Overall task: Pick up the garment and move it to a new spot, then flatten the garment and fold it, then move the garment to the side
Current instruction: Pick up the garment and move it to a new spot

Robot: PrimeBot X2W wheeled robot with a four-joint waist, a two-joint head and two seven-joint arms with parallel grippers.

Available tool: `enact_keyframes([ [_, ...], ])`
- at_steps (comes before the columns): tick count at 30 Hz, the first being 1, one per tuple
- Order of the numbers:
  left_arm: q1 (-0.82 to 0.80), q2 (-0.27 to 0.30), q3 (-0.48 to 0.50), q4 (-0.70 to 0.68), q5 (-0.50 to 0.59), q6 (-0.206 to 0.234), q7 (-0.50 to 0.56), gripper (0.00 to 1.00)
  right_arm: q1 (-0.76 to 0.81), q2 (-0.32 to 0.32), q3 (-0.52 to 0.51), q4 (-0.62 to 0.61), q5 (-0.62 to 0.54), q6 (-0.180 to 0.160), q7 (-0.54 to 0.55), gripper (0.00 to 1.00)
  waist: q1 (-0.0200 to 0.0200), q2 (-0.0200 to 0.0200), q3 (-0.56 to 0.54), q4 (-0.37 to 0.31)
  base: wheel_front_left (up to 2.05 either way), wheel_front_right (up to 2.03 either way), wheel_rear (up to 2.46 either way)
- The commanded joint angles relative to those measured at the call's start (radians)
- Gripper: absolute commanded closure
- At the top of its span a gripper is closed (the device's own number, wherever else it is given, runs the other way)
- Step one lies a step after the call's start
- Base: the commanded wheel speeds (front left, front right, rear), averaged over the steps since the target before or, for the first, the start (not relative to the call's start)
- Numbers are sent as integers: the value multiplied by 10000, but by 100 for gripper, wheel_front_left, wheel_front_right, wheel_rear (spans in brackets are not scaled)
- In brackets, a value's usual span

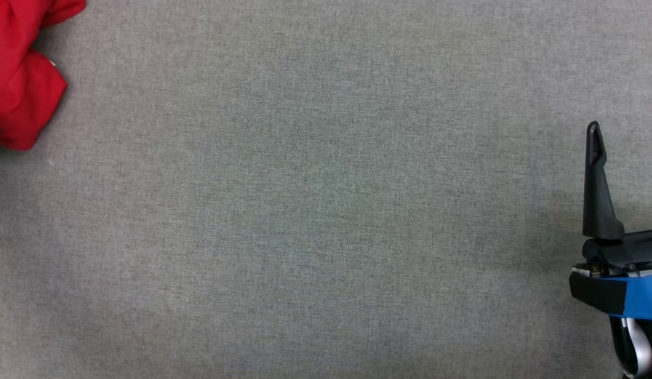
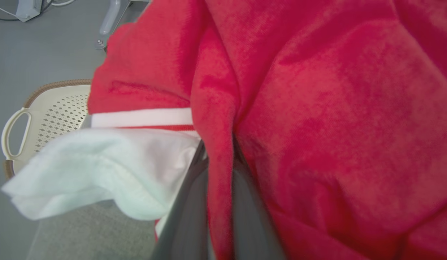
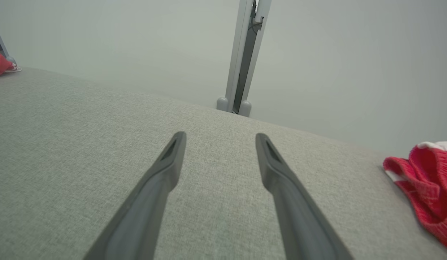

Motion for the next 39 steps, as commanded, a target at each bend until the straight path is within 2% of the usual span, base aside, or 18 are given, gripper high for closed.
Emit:
enact_keyframes([
  [1, 89, 115, -123, -38, -51, 8, -174, 100, -118, 55, 1, 65, 72, -7, -65, 0, 0, 0, -97, -56, 0, 0, 0],
  [10, -679, 693, -1012, -495, 111, 9, -2264, 100, 51, 313, -1, 721, 203, -7, -462, 0, 0, 0, -1074, -301, 0, 0, 0],
  [19, -1871, 380, -2389, -1647, 455, 9, -3582, 100, 431, 599, 33, 1536, 389, -7, -910, 0, 0, 0, -2458, -851, 0, 0, 0],
  [23, -2117, 129, -2772, -2239, 268, 9, -3638, 100, 581, 675, 78, 1785, 485, -5, -1028, 0, 0, 0, -2885, -1183, 0, 0, 0],
  [30, -2396, -474, -3532, -4011, 382, 14, -3427, 100, 825, 750, 318, 2379, 731, -7, -1324, 0, 0, 0, -3703, -2267, 0, 0, 0],
  [39, -1087, -1511, -4679, -6384, 488, 304, -2909, 100, 968, 760, 632, 3005, 1297, -5, -1617, 0, 0, 0, -4306, -3330, 0, 0, 0],
])
